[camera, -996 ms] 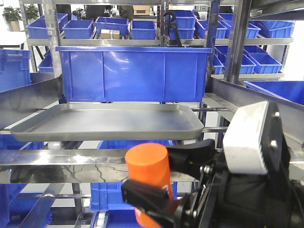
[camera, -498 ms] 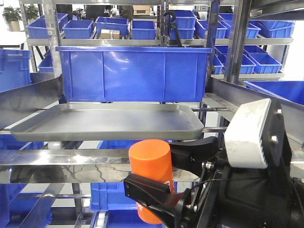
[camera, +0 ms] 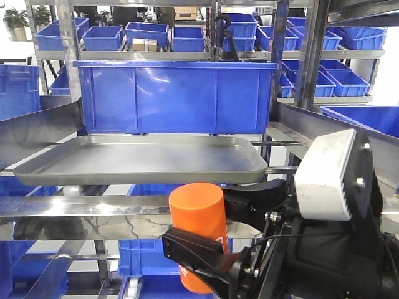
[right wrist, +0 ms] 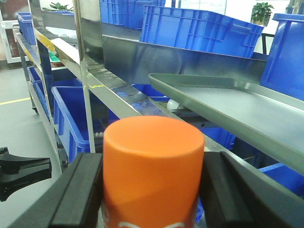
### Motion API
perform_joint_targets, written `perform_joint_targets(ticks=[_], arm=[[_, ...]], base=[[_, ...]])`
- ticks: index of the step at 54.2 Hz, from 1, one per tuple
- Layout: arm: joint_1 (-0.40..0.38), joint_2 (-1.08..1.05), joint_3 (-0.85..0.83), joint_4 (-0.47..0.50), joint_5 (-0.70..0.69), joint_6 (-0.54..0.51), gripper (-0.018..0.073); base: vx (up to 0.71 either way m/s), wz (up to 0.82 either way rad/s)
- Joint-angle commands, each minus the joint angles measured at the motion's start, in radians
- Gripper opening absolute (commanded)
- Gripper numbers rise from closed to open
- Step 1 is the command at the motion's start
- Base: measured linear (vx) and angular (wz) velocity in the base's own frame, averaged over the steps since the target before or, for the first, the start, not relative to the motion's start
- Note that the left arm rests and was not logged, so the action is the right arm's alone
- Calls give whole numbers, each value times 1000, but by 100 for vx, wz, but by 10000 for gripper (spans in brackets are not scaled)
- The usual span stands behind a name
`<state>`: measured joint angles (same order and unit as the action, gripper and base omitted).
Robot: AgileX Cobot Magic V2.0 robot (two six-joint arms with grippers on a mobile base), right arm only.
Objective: Grab orange capacitor from left shelf to right conveyor
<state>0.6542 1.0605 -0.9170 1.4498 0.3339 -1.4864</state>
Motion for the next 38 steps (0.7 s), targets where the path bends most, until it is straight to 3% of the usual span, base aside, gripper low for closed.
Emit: perform_joint_targets(ticks=[1, 38], arm=[[-2, -20, -29, 33, -7, -7, -3], [-2, -19, -29, 33, -8, -7, -3]], base=[[0, 0], [-5, 4]])
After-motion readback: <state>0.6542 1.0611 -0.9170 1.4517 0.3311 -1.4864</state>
